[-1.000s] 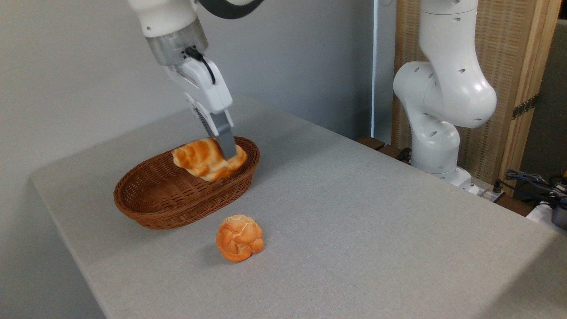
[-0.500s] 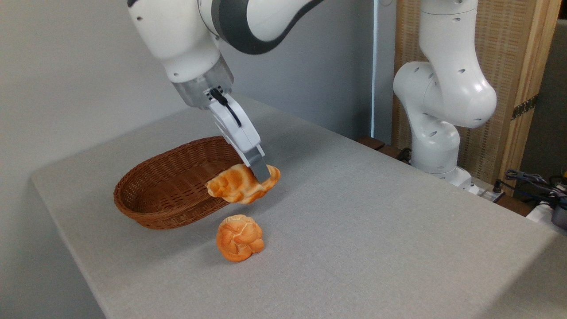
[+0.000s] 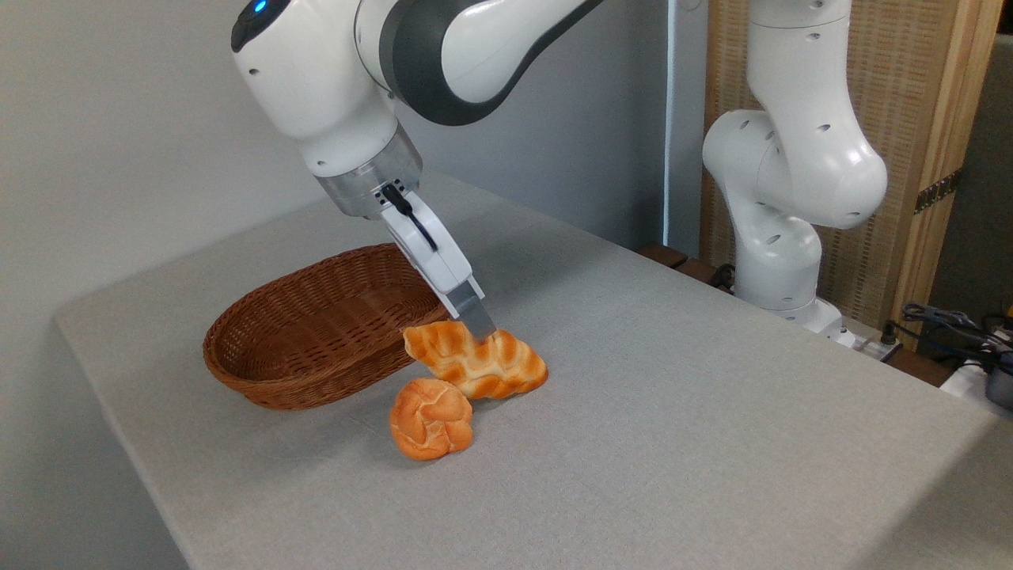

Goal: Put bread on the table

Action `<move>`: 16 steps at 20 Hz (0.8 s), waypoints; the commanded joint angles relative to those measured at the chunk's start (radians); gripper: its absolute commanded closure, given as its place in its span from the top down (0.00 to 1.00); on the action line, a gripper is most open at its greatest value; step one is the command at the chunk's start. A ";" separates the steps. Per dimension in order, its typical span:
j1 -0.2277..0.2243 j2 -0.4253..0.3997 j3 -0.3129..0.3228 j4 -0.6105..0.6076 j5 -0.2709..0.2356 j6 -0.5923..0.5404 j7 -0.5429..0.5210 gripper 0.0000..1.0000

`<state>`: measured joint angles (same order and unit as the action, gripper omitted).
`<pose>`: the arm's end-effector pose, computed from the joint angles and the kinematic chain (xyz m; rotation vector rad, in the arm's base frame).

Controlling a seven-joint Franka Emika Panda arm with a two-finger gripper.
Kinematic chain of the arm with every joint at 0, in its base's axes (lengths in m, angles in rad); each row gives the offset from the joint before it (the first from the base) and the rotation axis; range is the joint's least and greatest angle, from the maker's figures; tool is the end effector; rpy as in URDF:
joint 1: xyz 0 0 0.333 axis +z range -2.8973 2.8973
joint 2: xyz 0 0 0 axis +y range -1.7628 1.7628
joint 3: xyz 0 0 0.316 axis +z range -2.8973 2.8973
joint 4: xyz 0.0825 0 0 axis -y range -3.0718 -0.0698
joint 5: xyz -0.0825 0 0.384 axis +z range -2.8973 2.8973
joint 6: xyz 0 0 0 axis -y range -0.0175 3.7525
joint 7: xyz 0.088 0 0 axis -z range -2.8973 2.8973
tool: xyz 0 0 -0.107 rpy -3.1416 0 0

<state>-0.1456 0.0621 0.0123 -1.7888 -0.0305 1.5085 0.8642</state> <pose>0.5355 -0.0754 0.4861 2.5986 -1.4096 -0.4615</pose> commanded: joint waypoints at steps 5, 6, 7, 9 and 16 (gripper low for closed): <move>-0.011 -0.005 0.014 0.005 0.020 -0.002 0.025 1.00; -0.011 -0.008 0.014 0.009 0.020 0.001 0.025 1.00; -0.011 -0.008 0.014 0.011 0.020 0.001 0.025 1.00; -0.011 -0.015 0.015 0.014 0.017 0.006 0.024 1.00; -0.011 -0.016 0.015 0.088 0.006 0.076 0.010 1.00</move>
<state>-0.1456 0.0538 0.0126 -1.7466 -0.0291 1.5274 0.8643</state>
